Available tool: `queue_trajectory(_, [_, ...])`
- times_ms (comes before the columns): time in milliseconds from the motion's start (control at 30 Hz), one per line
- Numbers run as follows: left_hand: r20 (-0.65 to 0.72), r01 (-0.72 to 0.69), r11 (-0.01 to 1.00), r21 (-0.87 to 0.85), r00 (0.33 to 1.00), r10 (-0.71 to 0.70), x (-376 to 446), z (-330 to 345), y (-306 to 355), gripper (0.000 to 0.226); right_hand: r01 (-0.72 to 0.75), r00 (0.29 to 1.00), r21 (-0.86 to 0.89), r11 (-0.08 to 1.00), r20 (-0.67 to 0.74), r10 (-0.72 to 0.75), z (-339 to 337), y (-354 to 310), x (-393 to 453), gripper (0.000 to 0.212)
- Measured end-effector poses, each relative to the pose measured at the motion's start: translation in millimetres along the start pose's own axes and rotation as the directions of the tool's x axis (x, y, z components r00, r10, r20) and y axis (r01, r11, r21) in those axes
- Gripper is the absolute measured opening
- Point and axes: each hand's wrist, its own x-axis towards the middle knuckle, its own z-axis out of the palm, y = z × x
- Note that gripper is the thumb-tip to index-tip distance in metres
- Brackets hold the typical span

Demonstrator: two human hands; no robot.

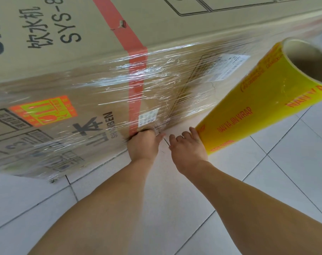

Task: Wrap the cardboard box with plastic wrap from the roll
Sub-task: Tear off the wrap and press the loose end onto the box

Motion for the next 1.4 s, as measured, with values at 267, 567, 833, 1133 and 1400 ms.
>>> queue_trajectory(267, [0.039,-0.009,0.999,0.054,0.999,0.007,-0.7,-3.9,-0.9,0.055,-0.017,0.999,-0.007,1.000,0.040,0.017,3.4,-3.8,2.2,0.055])
queue_trajectory(567, [0.188,0.198,0.967,-0.160,0.968,-0.167,0.3,-13.6,17.7,0.063,-0.001,0.999,0.034,0.999,-0.050,0.002,11.3,-2.1,-4.8,0.053])
queue_trajectory(833, [0.491,0.371,0.829,-0.418,0.860,-0.137,1.1,-65.6,47.3,0.075,0.168,0.920,0.329,0.929,-0.392,-0.028,71.9,-13.9,-19.1,0.045])
queue_trajectory(1133, [0.516,0.202,0.935,-0.291,0.856,-0.024,-12.1,-142.1,62.1,0.075,-0.084,0.859,0.815,-0.574,0.351,0.372,-2.1,-77.3,13.9,0.085])
queue_trajectory(1400, [0.476,0.191,0.962,-0.198,0.876,-0.076,-12.3,-169.5,92.8,0.063,-0.043,0.888,0.551,-0.833,0.403,0.221,-20.9,-87.3,36.9,0.112])
